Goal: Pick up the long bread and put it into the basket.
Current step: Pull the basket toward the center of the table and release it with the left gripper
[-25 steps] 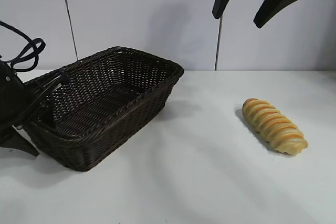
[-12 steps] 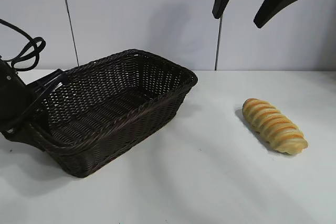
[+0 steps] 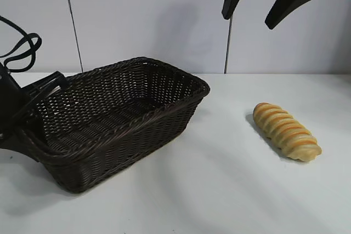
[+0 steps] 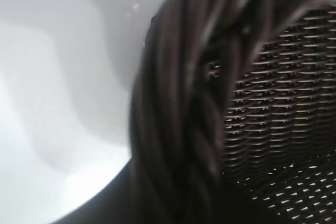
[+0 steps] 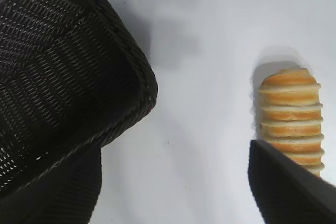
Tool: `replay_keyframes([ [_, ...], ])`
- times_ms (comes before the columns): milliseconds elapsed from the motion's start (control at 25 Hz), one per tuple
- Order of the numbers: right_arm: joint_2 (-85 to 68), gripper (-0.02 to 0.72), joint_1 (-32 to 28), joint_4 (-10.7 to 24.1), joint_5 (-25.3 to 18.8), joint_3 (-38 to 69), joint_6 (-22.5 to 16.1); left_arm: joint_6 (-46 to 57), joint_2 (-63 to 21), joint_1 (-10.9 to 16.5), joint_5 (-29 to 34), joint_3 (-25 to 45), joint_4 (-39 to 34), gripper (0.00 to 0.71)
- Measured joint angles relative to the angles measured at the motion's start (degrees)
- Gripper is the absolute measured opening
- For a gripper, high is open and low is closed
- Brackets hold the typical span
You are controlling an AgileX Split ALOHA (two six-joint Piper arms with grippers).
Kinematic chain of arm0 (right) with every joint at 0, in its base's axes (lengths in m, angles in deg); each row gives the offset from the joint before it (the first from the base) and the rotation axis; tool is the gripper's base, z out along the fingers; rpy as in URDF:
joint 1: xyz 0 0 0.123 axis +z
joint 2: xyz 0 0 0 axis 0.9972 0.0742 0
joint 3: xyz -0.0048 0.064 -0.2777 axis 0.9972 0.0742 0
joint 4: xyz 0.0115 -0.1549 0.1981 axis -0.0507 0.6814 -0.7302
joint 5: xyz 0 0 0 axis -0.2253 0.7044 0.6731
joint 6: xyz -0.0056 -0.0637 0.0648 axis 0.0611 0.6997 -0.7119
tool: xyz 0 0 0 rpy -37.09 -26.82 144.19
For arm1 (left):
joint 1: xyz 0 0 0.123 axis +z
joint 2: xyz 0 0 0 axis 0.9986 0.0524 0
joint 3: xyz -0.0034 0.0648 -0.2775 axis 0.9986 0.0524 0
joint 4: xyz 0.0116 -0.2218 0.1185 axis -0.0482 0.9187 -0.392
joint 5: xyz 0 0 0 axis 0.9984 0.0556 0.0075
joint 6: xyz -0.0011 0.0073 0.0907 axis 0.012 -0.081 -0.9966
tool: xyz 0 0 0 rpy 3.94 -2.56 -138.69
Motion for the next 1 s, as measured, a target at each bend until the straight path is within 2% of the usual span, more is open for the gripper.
replay_keyframes([
  [280,0.0,0.557,0.0,0.0,0.0,0.0,0.0,-2.6,0.0,0.0,3.7,-6.0,-0.3,0.099],
  [680,0.0,0.557,0.0,0.0,0.0,0.0,0.0,-15.3,0.7,0.0,9.6,-9.1,-3.4,0.099],
  [1000,0.0,0.557,0.0,0.0,0.0,0.0,0.0,-26.5,7.1,0.0,19.9,-21.1,-3.9,0.099],
])
